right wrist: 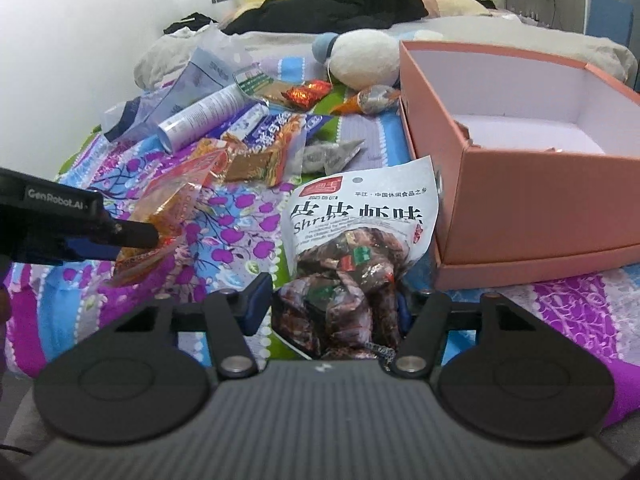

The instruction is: Organize snacks

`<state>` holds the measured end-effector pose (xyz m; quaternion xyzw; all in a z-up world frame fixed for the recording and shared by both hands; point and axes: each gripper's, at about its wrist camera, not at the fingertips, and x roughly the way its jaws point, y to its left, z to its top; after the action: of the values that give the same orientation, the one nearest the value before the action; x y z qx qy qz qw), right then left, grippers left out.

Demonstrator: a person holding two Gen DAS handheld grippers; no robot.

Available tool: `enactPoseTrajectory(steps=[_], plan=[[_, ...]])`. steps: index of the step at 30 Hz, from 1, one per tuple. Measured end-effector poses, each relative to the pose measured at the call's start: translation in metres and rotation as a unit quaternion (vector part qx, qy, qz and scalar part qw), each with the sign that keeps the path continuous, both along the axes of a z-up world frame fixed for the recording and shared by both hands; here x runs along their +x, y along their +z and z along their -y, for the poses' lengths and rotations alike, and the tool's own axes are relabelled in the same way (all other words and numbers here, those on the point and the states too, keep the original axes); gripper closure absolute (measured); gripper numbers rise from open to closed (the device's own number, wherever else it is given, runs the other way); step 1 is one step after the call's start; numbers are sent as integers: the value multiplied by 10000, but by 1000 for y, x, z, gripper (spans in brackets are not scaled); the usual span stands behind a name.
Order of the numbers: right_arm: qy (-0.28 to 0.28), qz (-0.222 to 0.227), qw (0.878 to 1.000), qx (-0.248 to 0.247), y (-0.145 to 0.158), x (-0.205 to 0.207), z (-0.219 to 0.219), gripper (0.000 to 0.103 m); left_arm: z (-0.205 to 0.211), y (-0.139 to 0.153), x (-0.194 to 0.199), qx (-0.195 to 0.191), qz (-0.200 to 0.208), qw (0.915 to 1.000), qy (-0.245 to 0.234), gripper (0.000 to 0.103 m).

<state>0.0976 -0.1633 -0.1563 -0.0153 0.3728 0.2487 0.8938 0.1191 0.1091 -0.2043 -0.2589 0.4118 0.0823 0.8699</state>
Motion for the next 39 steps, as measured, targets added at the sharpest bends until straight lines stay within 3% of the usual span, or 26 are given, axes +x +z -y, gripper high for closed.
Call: enactPoseTrajectory(steps=[13, 23, 30, 39], plan=[[-54, 516, 9983, 249, 59, -20, 12, 41, 35, 56, -21, 158, 544, 9966, -605, 61], [-374, 775, 9956, 370, 89, -34, 48, 41, 66, 87, -23, 129, 955, 9902, -1010, 61], [-769, 743, 9936, 370, 90, -16, 79, 41, 93, 99, 12, 139, 1201, 9811, -1511, 61], [-1150, 860, 9889, 372, 86, 33, 111, 41, 126, 116, 92, 195, 1449, 9667, -2099, 61]])
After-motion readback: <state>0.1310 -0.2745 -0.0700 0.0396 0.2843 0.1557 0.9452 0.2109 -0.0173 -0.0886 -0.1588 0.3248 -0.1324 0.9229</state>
